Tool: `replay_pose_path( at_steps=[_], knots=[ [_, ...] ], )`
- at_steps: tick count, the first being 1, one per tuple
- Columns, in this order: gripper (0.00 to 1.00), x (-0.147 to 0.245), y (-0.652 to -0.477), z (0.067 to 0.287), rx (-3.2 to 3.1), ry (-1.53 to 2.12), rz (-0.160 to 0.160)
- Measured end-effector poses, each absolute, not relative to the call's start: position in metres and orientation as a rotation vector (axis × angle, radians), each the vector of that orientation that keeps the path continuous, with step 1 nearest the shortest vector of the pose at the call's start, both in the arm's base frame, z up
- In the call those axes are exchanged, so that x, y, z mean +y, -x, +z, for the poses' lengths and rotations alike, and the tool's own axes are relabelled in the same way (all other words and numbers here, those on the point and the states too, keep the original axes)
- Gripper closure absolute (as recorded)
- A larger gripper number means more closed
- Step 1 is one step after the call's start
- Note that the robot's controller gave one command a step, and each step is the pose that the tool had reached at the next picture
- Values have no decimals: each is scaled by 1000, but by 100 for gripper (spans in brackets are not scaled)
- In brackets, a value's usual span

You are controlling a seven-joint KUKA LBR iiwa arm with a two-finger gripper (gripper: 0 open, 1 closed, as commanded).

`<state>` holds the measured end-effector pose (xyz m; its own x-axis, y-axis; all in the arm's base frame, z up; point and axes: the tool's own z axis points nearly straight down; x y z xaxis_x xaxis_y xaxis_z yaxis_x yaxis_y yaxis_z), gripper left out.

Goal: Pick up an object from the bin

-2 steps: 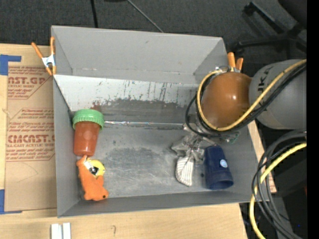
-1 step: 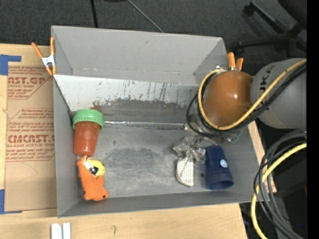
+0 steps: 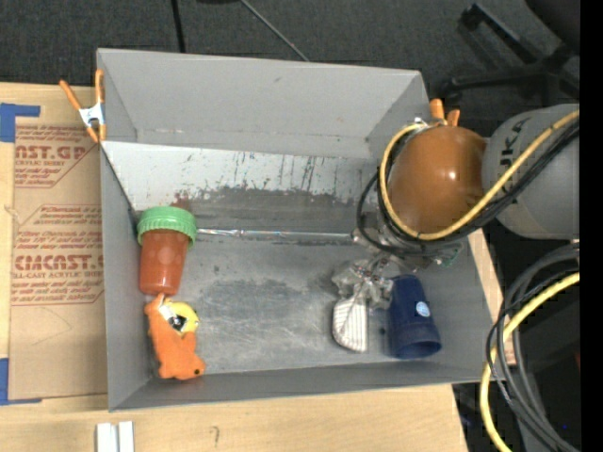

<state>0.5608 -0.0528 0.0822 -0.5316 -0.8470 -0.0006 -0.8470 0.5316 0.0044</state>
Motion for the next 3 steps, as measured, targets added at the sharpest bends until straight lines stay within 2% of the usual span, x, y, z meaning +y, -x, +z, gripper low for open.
replay_pose_path(
  at_steps=[3],
  knots=[
    [100, -52, -562, 132, -2749, -1518, -4]
  ],
)
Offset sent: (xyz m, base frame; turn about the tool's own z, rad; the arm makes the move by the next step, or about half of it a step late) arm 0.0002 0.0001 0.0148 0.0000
